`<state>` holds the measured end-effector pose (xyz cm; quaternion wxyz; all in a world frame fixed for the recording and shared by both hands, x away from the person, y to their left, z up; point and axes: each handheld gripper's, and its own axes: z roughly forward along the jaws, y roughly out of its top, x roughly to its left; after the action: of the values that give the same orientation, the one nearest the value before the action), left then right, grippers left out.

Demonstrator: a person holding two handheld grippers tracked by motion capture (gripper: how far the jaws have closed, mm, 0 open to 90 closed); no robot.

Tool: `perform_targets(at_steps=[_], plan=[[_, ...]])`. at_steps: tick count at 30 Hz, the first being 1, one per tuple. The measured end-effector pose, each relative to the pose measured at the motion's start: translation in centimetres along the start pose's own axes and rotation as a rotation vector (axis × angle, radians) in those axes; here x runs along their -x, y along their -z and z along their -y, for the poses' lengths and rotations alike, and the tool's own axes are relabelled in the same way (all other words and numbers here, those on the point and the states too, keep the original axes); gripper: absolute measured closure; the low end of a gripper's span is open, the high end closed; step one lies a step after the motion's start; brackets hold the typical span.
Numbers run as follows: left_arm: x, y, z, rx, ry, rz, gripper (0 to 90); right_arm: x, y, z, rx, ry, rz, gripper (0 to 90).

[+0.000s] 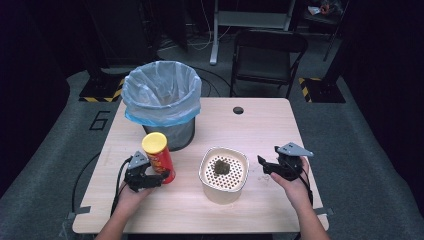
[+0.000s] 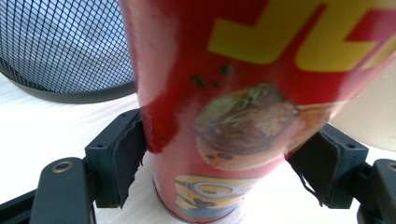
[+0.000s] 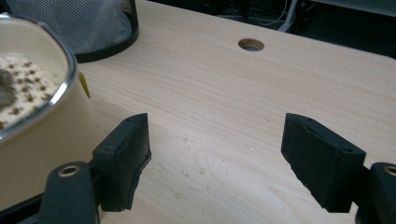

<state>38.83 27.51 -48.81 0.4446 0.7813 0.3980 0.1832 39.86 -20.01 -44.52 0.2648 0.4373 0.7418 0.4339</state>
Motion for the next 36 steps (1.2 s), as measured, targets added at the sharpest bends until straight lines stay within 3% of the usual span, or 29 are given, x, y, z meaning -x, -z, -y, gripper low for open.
perform_targets(at_steps=[4, 8, 10, 13, 19, 24, 30, 36], plan=[[0.0, -0.3, 0.0, -0.003, -0.016, -0.005, 20.1, 0.4, -0.1, 1.0, -0.015, -0.008, 0.015, 23.4], [-0.1, -0.6, 0.0, 0.007, 0.006, -0.004, 18.6, 1.1, -0.2, 1.8, -0.025, -0.046, 0.021, 23.4], [-0.2, -0.7, -0.1, 0.006, -0.003, 0.000, 18.4, 1.3, -0.1, 2.0, -0.025, -0.066, 0.023, 23.4], [-0.1, -0.7, -0.2, 0.007, 0.000, -0.003, 22.0, 1.5, -0.2, 2.3, -0.031, -0.070, 0.029, 23.4], [0.5, -0.5, -0.5, -0.010, -0.048, -0.029, 23.7, 1.7, -0.8, 3.2, -0.075, -0.061, 0.048, 23.4], [1.2, 0.2, -0.7, 0.006, -0.079, -0.031, 24.2, 1.9, -1.2, 3.7, -0.093, -0.055, 0.050, 23.4], [1.4, 1.9, -1.3, 0.032, -0.045, -0.008, 24.2, 1.9, -1.3, 3.8, -0.103, -0.053, 0.052, 23.5], [2.0, 3.4, -3.4, 0.025, -0.026, 0.026, 24.2, 1.8, -1.5, 4.0, -0.115, -0.046, 0.052, 23.7]])
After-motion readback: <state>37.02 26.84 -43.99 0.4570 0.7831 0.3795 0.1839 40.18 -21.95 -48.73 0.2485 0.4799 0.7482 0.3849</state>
